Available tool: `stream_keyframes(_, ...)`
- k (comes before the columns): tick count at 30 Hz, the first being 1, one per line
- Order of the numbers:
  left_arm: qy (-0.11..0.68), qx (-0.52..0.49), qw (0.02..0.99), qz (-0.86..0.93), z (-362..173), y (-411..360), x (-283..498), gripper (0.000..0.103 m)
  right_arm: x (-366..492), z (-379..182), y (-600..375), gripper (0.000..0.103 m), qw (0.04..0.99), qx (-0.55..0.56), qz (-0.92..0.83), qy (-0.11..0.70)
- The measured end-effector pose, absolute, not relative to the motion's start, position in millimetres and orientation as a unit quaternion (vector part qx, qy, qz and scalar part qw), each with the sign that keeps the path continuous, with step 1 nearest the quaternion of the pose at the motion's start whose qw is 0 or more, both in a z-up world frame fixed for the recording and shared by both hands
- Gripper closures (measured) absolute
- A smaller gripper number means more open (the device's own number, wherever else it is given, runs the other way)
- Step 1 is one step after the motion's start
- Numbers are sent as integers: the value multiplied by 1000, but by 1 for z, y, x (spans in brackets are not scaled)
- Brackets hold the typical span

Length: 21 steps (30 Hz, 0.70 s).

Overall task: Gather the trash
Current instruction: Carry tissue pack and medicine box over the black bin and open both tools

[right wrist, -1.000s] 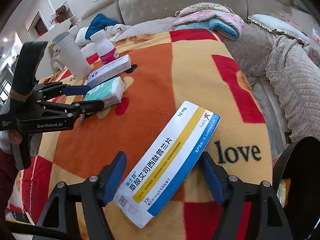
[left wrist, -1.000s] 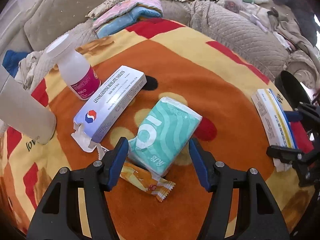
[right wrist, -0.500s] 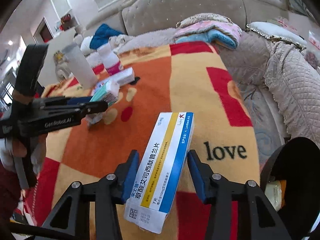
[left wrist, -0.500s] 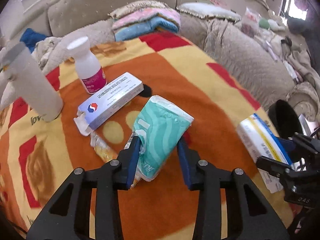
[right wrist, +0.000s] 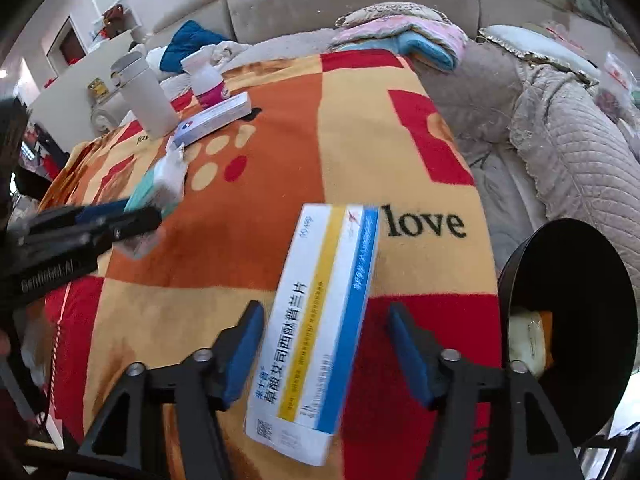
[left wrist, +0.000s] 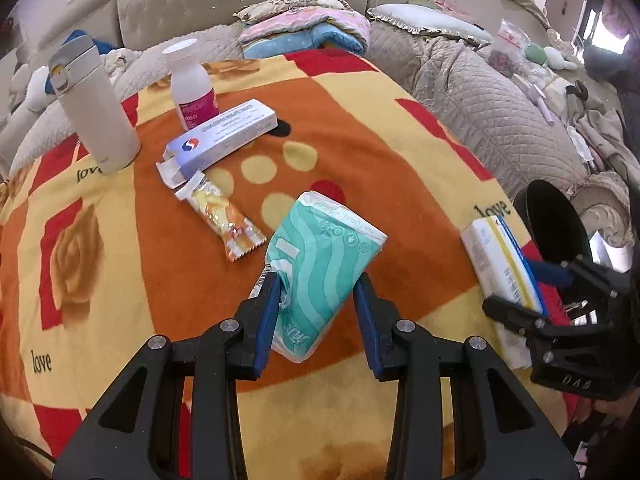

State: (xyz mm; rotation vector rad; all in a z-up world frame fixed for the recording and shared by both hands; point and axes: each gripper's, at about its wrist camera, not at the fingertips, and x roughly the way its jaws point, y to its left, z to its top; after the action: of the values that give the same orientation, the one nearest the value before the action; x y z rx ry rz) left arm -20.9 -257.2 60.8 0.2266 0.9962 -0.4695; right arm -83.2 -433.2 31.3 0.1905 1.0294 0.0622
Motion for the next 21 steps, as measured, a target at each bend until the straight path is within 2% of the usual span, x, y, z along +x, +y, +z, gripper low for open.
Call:
stream_keyframes(2, 471, 108, 847, -222, 62, -256, -25, 68, -81, 32, -431, 39, 870, 80, 26, 485)
stream_keyframes(4, 469, 105, 849, -220, 63, -255, -28, 68, -79, 29, -430, 58, 872, 72, 16, 484)
stream_keyframes(21, 462, 82, 845, -257, 75, -282, -57, 68, -119, 69, -452, 57, 893, 128, 36, 429)
